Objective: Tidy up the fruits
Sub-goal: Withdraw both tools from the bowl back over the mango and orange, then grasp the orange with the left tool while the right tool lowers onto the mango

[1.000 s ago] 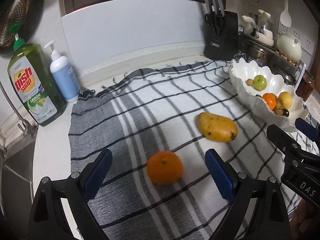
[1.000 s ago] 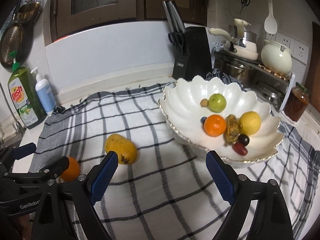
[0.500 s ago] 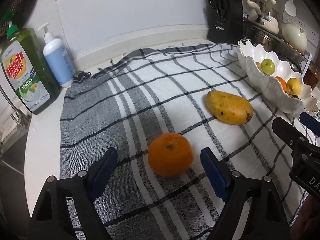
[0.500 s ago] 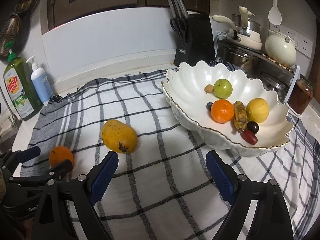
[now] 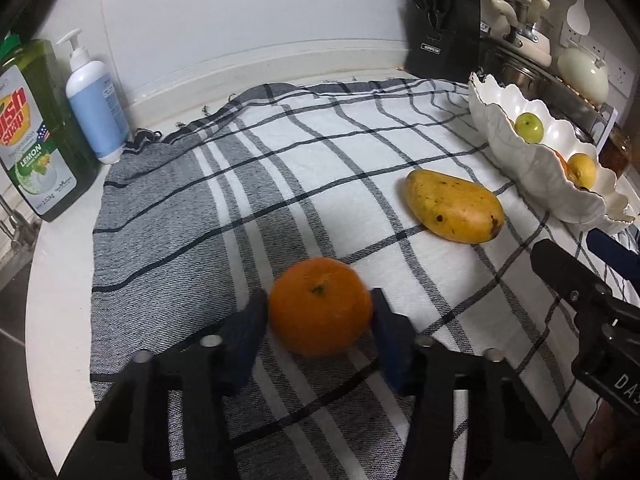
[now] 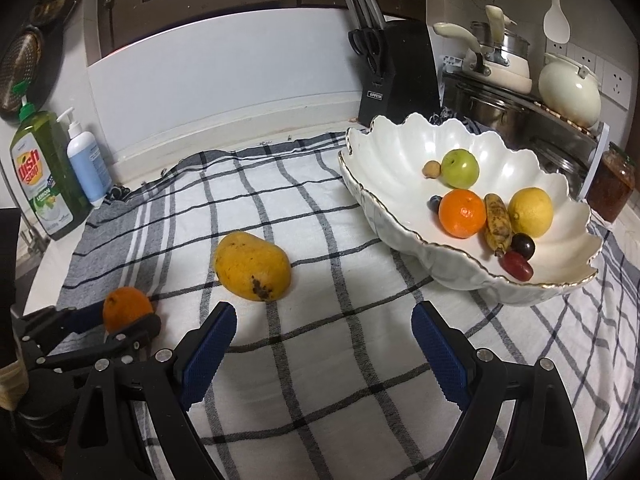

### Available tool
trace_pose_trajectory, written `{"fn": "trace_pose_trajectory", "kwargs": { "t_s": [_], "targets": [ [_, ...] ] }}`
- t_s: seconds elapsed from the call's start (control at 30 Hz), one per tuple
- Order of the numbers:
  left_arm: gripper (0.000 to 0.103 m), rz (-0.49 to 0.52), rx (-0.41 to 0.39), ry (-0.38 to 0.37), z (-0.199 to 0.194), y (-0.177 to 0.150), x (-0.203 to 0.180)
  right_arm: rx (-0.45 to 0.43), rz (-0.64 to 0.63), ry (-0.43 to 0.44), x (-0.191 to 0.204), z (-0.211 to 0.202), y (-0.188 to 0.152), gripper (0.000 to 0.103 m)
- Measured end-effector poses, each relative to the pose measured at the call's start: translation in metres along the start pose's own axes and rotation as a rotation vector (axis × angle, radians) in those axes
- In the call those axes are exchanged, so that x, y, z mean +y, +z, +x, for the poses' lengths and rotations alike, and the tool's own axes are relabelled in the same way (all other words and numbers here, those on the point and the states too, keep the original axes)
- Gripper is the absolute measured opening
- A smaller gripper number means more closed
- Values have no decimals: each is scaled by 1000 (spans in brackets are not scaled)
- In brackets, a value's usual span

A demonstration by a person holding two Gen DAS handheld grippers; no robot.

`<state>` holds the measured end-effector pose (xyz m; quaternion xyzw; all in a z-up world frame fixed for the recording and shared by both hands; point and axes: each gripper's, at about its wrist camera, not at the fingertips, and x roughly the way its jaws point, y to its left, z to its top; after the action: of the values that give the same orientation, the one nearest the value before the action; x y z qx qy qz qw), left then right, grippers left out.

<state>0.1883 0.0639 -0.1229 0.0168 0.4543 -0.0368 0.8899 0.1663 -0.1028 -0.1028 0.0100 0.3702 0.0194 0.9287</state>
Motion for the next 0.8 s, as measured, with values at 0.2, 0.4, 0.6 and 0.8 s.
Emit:
{"fn": "trace_pose_trajectory", "kwargs": {
  "t_s": [0.2,0.4,0.6,0.8],
  "targets": [
    [47,-1,-1,14,-3,-3,2,5,19,10,-1,0,-4,90],
    [47,-19,-14,38,-14,-3,14,-1,-17,16,11,-3,-4,90],
    [47,-32,-36,54,-26,0,22,-16,-26,46,20,-9,-1,90],
    [47,-50,-50,51,-33,1,28,-28,-31,55,24,-10,6,90]
  ]
}}
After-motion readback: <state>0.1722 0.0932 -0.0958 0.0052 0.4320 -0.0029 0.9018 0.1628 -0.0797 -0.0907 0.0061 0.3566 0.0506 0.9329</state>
